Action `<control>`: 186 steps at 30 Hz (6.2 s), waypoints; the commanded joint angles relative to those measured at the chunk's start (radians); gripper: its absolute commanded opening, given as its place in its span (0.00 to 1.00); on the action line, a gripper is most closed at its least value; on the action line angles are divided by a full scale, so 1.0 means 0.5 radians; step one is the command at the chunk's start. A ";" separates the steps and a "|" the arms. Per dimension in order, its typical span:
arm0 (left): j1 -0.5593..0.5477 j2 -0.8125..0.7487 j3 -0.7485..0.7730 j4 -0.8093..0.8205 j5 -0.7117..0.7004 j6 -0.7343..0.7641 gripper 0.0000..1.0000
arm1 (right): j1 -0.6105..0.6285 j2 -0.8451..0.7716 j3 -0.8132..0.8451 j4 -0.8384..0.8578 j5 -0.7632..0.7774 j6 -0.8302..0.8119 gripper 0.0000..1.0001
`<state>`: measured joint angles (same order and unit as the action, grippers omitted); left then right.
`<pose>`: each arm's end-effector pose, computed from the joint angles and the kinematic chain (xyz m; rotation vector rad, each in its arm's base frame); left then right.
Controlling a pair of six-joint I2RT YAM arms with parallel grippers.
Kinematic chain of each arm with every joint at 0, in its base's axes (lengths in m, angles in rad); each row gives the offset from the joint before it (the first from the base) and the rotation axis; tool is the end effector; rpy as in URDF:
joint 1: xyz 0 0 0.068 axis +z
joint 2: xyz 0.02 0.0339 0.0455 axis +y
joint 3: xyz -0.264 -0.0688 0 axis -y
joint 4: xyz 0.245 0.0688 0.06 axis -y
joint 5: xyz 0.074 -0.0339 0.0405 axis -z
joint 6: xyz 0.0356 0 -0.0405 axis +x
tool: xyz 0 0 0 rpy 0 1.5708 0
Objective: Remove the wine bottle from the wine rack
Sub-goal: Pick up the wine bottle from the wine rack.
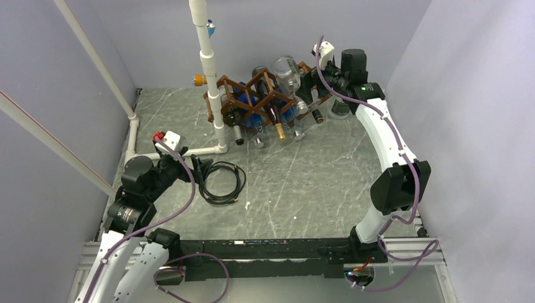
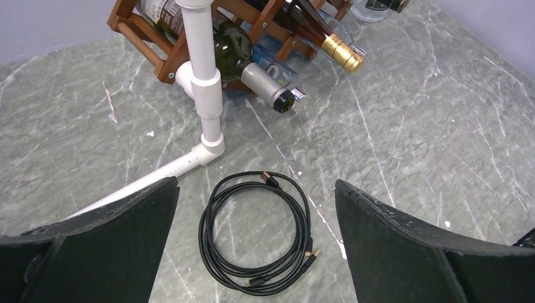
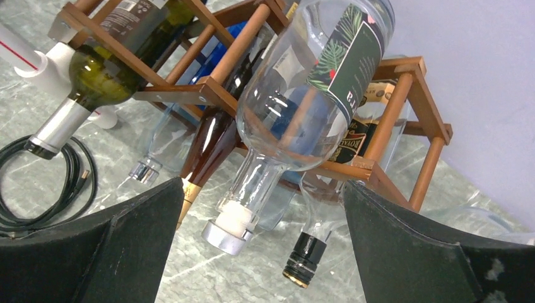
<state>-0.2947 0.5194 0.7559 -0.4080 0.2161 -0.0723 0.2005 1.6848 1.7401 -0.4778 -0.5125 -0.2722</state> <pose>0.1146 -0.0428 0.3417 0.3536 1.7243 -0.4562 0.3759 0.0942 0.4062 -0.7726 1.8061 0.4622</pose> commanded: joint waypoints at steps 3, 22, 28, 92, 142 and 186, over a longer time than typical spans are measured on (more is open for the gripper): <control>0.024 -0.018 -0.012 0.090 0.063 -0.024 1.00 | 0.034 0.019 0.017 0.105 0.169 0.188 1.00; 0.031 -0.021 -0.012 0.091 0.071 -0.027 1.00 | 0.213 0.236 0.109 0.046 0.766 0.685 1.00; 0.031 -0.027 -0.014 0.090 0.071 -0.027 1.00 | 0.264 0.295 0.120 0.038 0.869 0.743 0.98; 0.049 -0.035 -0.015 0.098 0.089 -0.027 0.99 | 0.359 0.406 0.176 0.056 1.056 0.789 0.11; 0.068 -0.017 -0.018 0.104 0.108 -0.033 1.00 | -0.110 0.174 0.099 0.514 0.071 1.470 0.00; 0.077 -0.031 -0.021 0.106 0.122 -0.036 1.00 | -0.136 -0.056 -0.154 0.878 -0.512 1.719 0.00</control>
<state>-0.2619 0.5079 0.7555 -0.4007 0.2638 -0.0753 0.1383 1.7973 1.6234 -0.3222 -0.6731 0.5957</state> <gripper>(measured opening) 0.995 0.458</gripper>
